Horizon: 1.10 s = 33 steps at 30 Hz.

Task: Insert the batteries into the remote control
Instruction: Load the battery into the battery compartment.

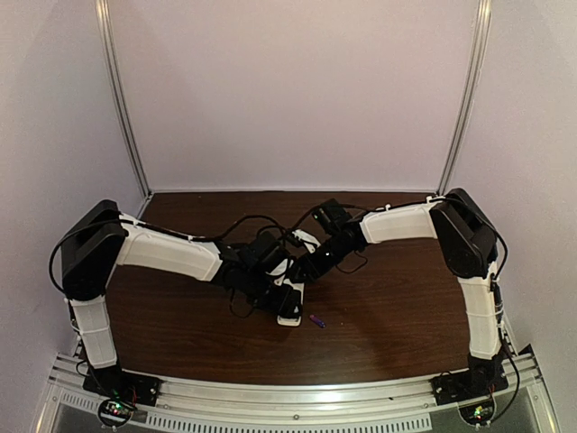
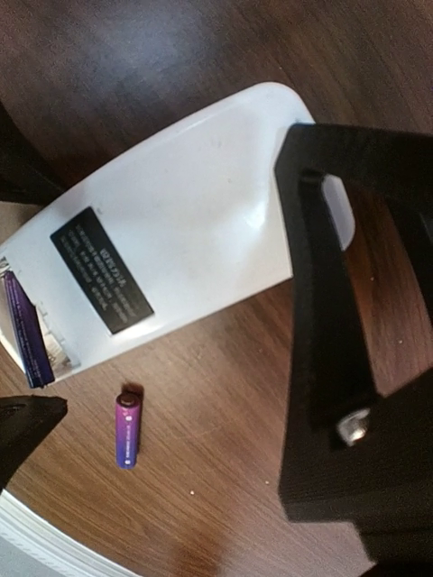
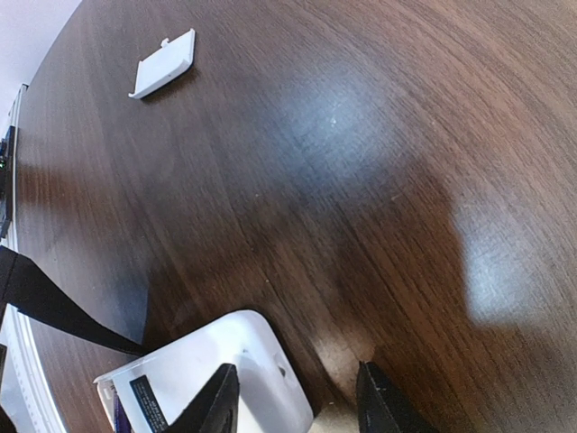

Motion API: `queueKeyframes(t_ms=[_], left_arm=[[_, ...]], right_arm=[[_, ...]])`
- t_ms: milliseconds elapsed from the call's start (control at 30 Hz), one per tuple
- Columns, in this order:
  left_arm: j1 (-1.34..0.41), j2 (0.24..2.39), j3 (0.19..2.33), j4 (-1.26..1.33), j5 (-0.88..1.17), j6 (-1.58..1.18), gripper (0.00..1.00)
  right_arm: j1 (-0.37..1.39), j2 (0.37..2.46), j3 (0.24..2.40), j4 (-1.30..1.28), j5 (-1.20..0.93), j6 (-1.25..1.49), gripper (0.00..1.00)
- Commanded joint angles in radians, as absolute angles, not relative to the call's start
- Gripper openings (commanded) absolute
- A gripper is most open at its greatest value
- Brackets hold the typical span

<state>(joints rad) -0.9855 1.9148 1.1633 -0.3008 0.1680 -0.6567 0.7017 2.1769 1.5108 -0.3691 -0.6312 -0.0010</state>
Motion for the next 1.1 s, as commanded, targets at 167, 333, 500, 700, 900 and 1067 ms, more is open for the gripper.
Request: queueKeyframes(t_ms=[167,333,500,700,900,1067], left_arm=[[-0.998,1.971,1.15,-0.349,0.155,-0.642,0.7],[-0.999,1.972,1.142,-0.335,0.161,-0.64,0.67],[-0.998,1.973,1.128,-0.311,0.163,-0.642,0.64],[-0.999,1.974,1.103,-0.276,0.174,-0.644,0.62],[-0.999,1.974,1.088,-0.256,0.181,-0.645,0.65],[-0.998,1.952,1.084,-0.238,0.171,-0.65,0.73]], right_arm=[[0.715,2.169,1.488,-0.385,-0.609,-0.011,0.46],[0.715,2.17,1.487,-0.384,-0.61,-0.011,0.46],[0.715,2.171,1.486,-0.385,-0.612,-0.013,0.47],[0.715,2.17,1.485,-0.387,-0.612,-0.014,0.47],[0.715,2.171,1.485,-0.388,-0.611,-0.012,0.47],[0.715,2.168,1.485,-0.394,-0.605,-0.014,0.47]])
